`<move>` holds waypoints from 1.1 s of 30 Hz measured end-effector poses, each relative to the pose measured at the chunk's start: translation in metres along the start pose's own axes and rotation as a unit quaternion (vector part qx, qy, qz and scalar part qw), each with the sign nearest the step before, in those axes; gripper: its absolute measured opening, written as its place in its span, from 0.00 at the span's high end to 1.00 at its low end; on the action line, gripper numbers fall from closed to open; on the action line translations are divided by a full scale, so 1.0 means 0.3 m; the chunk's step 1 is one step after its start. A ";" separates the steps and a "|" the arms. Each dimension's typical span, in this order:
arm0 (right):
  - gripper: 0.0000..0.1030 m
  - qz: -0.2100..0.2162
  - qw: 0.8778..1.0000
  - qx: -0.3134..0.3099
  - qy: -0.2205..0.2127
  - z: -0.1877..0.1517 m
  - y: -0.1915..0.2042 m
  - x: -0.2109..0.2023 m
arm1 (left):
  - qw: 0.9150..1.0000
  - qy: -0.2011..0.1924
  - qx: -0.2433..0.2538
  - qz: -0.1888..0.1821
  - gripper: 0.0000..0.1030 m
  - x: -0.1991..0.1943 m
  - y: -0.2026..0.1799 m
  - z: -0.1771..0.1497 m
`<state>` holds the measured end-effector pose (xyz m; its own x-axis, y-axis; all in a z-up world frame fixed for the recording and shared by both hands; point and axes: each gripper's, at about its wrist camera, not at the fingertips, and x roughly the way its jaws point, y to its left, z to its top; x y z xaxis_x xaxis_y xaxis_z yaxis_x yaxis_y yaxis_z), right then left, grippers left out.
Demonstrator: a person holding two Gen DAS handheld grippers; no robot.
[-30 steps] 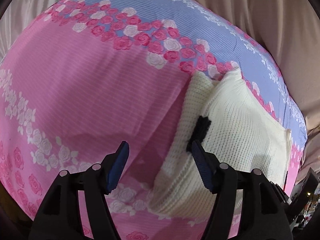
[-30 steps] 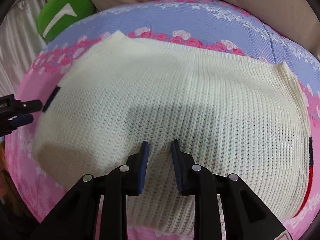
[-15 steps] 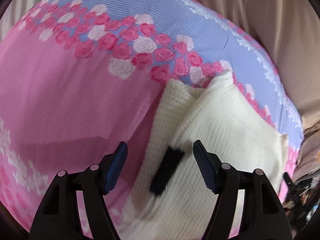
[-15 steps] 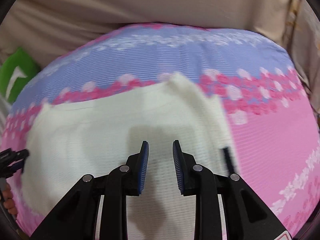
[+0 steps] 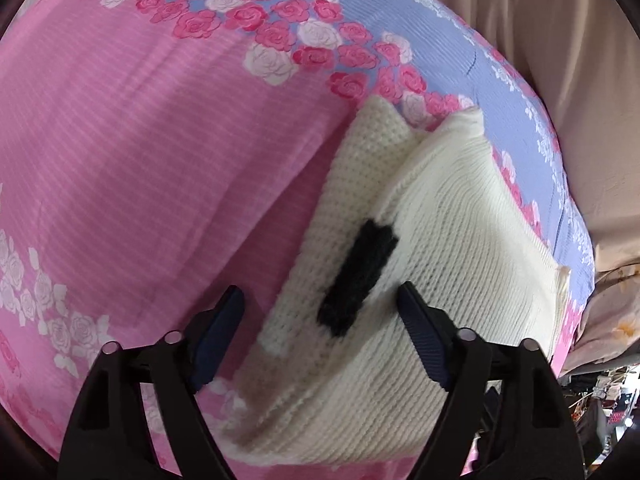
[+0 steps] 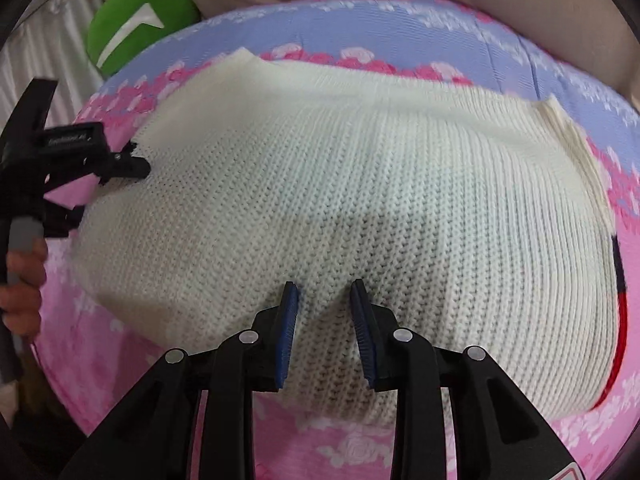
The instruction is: Fold small clothes
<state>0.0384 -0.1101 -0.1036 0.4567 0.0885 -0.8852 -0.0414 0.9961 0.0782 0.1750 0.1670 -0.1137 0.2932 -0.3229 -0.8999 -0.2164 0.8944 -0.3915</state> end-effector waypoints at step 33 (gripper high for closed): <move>0.72 -0.028 0.979 0.197 -0.042 -0.574 -0.544 -0.493 | 0.949 0.030 0.312 -0.032 0.83 0.197 -1.137 -0.628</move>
<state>-0.1753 -0.2858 -0.0645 0.5204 0.0171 -0.8537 0.3250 0.9206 0.2166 0.0906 -0.2156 -0.0695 0.2291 -0.3823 -0.8952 0.3993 0.8756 -0.2718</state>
